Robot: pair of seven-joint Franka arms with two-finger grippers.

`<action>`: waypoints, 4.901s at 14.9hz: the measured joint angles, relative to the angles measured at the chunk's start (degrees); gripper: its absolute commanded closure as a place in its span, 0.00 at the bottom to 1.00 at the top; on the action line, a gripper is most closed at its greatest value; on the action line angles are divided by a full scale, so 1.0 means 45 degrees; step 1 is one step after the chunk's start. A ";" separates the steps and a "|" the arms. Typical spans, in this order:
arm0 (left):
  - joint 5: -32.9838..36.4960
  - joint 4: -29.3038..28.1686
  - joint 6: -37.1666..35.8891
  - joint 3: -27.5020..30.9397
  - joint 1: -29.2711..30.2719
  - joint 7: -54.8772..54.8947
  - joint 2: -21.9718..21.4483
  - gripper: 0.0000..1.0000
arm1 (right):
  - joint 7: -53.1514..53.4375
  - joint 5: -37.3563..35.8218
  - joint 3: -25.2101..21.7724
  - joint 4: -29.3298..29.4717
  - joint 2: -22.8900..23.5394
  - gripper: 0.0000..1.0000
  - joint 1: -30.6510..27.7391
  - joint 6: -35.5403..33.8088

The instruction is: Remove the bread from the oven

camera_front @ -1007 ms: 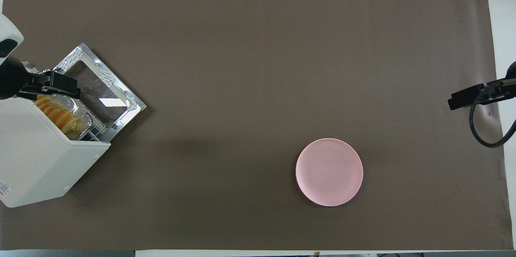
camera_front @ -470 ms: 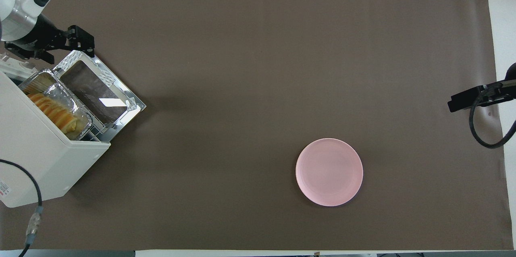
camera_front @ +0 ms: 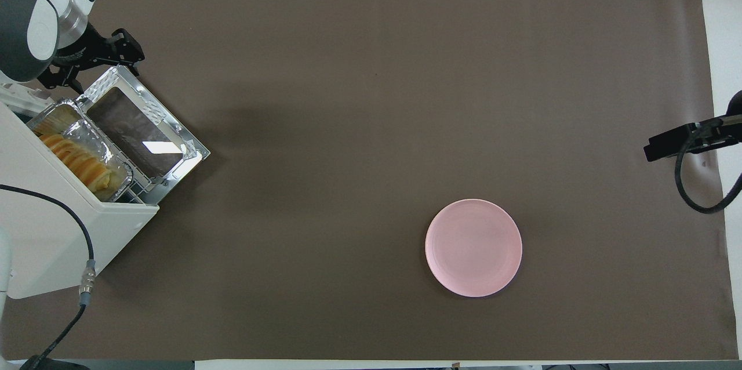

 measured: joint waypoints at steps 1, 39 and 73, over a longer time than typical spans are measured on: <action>0.0169 -0.0278 0.0004 0.0034 -0.0004 -0.0362 -0.0064 0.00 | 0.0000 0.0000 -0.0001 0.0000 0.0000 0.00 -0.0005 0.0000; -0.0320 -0.3504 0.4048 -0.0821 -0.3156 -0.1796 -0.1585 1.00 | 0.0000 0.0000 -0.0005 0.0001 -0.0042 0.00 -0.0043 -0.0268; -0.2131 -0.0372 -0.1987 -0.0787 -0.0323 0.0809 -0.2780 0.00 | 0.5117 0.0090 0.0379 -0.0638 0.2665 0.00 0.4447 0.4329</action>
